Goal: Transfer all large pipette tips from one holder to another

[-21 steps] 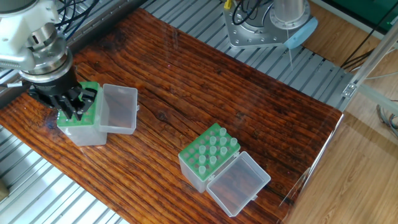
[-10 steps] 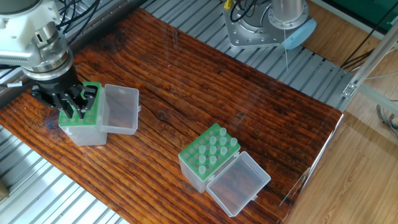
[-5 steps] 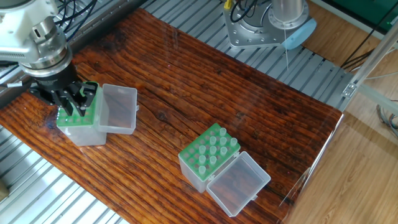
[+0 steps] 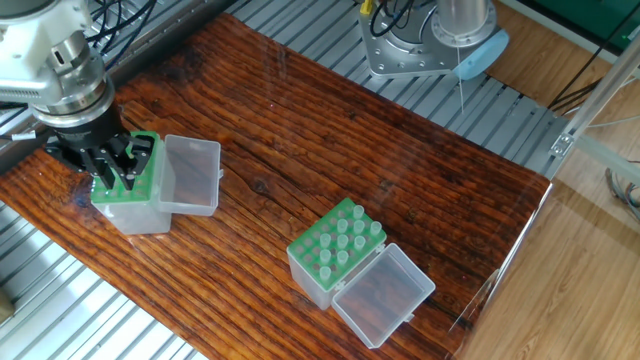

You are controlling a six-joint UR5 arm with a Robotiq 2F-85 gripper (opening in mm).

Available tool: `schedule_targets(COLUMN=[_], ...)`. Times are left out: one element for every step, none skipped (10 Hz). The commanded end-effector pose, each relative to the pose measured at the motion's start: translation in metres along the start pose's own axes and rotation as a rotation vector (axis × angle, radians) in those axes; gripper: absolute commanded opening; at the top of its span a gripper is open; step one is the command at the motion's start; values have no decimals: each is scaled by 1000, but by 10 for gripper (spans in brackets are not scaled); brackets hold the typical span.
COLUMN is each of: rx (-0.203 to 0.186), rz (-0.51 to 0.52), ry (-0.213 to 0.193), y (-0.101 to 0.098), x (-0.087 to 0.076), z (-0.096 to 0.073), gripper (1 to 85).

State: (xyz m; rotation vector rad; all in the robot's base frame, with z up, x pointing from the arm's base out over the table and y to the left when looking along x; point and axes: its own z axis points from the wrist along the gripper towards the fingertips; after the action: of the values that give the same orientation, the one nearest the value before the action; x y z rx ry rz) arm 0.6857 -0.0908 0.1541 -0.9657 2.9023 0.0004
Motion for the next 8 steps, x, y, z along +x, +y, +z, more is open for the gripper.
schedule_targets(rx=[-4,-1,1,2,4,5,4,4], rz=[-1,-3,-3,-3,-3,-4,-4,-4], ry=[-15,-17,-15,-16,-13,-10,-9,-9], y=[0,0,-1,-1,-1,-2,-1,-1], x=[-1,0,3,5,7,8,9,10], z=[8,10,10,11,11,11,11,11], gripper=[290,290,290,290,290,287,287,287])
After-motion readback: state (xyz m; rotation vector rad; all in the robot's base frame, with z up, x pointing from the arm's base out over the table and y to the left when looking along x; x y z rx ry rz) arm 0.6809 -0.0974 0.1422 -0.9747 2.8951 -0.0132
